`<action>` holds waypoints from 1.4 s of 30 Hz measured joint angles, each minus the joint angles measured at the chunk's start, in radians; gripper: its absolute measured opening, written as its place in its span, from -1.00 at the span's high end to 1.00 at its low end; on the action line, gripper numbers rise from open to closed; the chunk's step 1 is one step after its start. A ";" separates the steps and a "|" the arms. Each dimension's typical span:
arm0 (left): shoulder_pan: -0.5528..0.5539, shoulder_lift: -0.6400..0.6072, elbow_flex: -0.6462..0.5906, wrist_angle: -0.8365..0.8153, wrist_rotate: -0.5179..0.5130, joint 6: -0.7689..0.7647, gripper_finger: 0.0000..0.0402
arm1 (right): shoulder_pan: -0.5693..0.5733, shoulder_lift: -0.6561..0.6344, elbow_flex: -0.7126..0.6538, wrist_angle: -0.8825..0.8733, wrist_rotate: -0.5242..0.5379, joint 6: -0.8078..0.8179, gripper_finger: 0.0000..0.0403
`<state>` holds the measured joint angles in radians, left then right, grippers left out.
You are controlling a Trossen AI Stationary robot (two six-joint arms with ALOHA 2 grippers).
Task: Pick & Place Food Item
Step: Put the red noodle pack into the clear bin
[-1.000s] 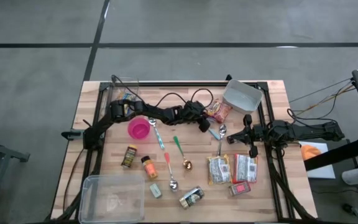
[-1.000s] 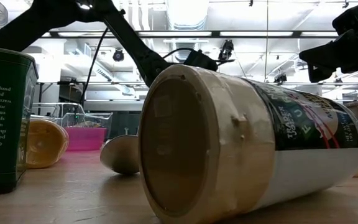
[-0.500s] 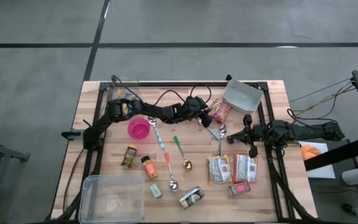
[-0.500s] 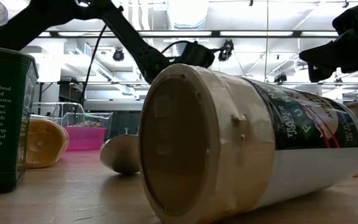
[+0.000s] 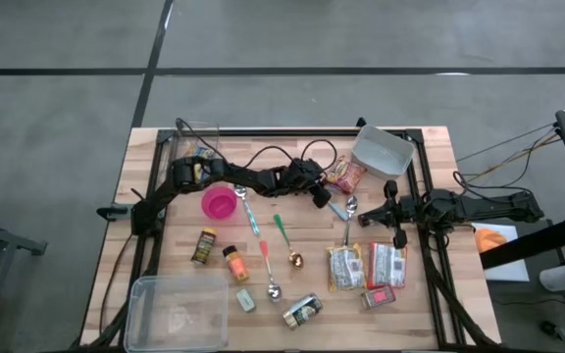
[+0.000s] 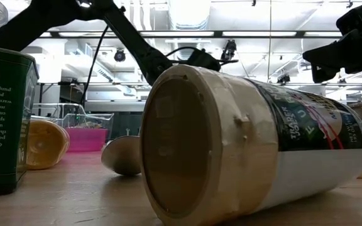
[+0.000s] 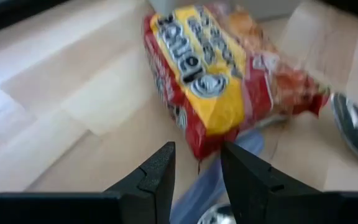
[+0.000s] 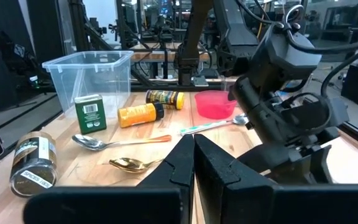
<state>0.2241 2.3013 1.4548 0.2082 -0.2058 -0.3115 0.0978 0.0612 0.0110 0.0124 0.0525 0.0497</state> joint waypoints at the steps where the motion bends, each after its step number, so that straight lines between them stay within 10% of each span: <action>1: -0.001 0.000 0.000 -0.008 0.000 0.000 0.35 | 0.000 0.000 0.000 0.000 0.000 0.000 0.95; 21: 0.000 0.001 -0.002 0.038 -0.003 0.099 0.36 | 0.000 0.000 0.000 0.000 0.000 0.000 0.95; 31: 0.000 0.001 -0.002 0.042 -0.004 0.106 0.96 | 0.000 0.000 0.000 0.000 0.000 0.000 0.95; 42: 0.000 -0.006 -0.002 0.022 0.000 0.090 1.00 | 0.000 0.000 0.000 0.000 0.000 0.000 0.95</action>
<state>0.2241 2.2951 1.4528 0.2300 -0.2058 -0.2212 0.0978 0.0612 0.0113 0.0124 0.0525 0.0494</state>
